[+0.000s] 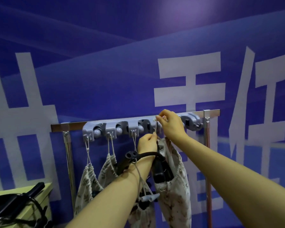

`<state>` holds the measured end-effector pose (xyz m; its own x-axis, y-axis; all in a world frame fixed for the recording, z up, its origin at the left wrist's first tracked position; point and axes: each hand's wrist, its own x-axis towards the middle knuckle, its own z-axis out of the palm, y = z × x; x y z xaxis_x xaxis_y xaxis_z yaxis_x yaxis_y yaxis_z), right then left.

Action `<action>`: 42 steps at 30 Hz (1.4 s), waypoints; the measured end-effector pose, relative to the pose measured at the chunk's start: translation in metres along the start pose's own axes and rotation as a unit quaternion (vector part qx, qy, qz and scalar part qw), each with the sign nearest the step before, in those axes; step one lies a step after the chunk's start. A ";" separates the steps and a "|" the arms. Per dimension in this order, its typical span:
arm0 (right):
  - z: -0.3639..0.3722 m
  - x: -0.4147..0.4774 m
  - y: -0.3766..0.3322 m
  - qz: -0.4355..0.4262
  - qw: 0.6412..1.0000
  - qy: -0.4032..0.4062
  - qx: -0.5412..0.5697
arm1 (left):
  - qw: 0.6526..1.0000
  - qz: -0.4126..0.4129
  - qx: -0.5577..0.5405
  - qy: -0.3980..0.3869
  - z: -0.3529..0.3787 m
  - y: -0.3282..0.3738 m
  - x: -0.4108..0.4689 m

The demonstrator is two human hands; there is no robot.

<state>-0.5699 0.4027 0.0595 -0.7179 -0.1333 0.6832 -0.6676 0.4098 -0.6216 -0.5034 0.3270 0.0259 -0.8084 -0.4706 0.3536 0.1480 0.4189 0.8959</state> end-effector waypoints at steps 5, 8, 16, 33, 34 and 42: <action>0.009 0.011 0.008 0.056 0.996 -0.026 0.064 | 0.999 -0.025 0.001 0.025 0.006 -0.013 0.019; 0.014 0.007 0.018 0.080 0.992 -0.046 0.084 | 0.999 -0.035 0.018 0.027 0.009 -0.025 0.020; 0.016 -0.027 0.029 0.095 0.990 -0.077 0.066 | 0.995 -0.056 -0.012 -0.078 0.014 -0.049 -0.006; 0.004 -0.100 -0.108 0.057 0.986 -0.159 0.001 | 0.946 0.066 0.314 0.044 -0.130 -0.069 -0.104; 0.005 -0.104 -0.120 0.047 0.983 -0.180 0.001 | 0.947 0.063 0.310 0.051 -0.142 -0.063 -0.107; 0.053 -0.145 -0.231 -0.019 0.963 -0.270 0.008 | 0.937 0.010 0.312 0.159 -0.282 -0.032 -0.146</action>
<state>-0.3216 0.2791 0.0837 -0.6870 -0.6002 0.4095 -0.6959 0.3814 -0.6084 -0.2297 0.1635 0.0211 -0.5836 -0.6235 0.5203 -0.2796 0.7558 0.5921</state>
